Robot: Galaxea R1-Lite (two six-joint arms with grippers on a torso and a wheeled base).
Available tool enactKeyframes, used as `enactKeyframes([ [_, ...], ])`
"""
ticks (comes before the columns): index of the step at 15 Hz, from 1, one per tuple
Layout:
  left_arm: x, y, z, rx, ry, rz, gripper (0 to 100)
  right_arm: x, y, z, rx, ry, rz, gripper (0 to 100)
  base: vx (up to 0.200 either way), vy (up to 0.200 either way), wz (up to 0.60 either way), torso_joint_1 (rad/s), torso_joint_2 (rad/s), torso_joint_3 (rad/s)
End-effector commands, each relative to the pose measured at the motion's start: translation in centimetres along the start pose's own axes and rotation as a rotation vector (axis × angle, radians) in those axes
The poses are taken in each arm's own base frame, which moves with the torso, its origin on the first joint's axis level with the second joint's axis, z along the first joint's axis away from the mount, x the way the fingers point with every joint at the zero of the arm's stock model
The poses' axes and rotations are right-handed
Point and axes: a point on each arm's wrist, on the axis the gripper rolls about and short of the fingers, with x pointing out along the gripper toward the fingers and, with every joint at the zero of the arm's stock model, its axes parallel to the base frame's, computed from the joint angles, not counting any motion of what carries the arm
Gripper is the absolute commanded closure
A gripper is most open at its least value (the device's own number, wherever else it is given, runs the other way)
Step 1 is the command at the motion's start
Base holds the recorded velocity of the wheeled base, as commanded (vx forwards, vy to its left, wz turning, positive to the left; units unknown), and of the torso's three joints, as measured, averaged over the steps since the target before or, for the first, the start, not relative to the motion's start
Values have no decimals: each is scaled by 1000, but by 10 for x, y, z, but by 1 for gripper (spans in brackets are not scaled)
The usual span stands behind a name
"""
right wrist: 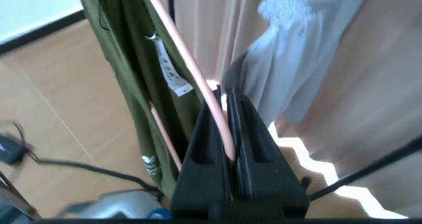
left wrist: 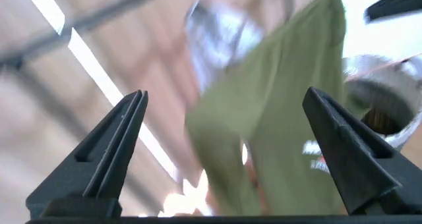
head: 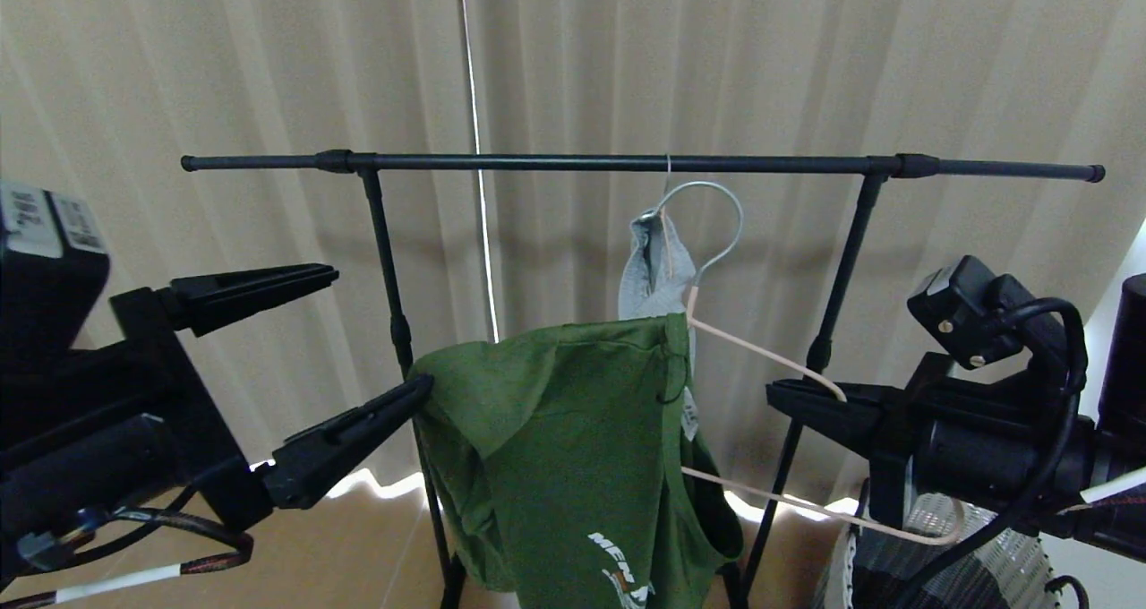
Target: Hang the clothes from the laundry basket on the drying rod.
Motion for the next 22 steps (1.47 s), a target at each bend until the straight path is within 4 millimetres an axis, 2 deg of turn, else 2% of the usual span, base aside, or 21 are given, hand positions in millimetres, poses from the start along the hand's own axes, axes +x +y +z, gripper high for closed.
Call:
enactKeyframes([
  [1, 26, -1, -15, 27, 71, -51, 0, 3, 0, 3, -6, -26, 11, 100, 0, 0, 0, 0, 0, 0],
  [4, 38, -6, -23, 113, 53, -210, 0, 14, 0, 2, -13, -45, 38, 100, 0, 0, 0, 0, 0, 0],
  [8, 63, 0, -23, 162, 56, -224, 0, 18, 10, 4, -37, -49, 82, 100, 0, 0, 0, 0, 0, 0],
  [17, 72, 6, -29, 216, 84, -199, 0, 15, 18, 5, -84, -61, 114, 100, 0, 0, 0, 0, 0, 0],
  [18, 72, 6, -29, 216, 84, -199, 100, 15, 18, 5, -84, -61, 114, 100, 0, 0, 0, 0, 0, 0],
  [22, 71, 4, -32, 212, 94, -208, 100, 14, 21, 6, -87, -67, 127, 100, 0, 0, 0, 0, 0, 0],
])
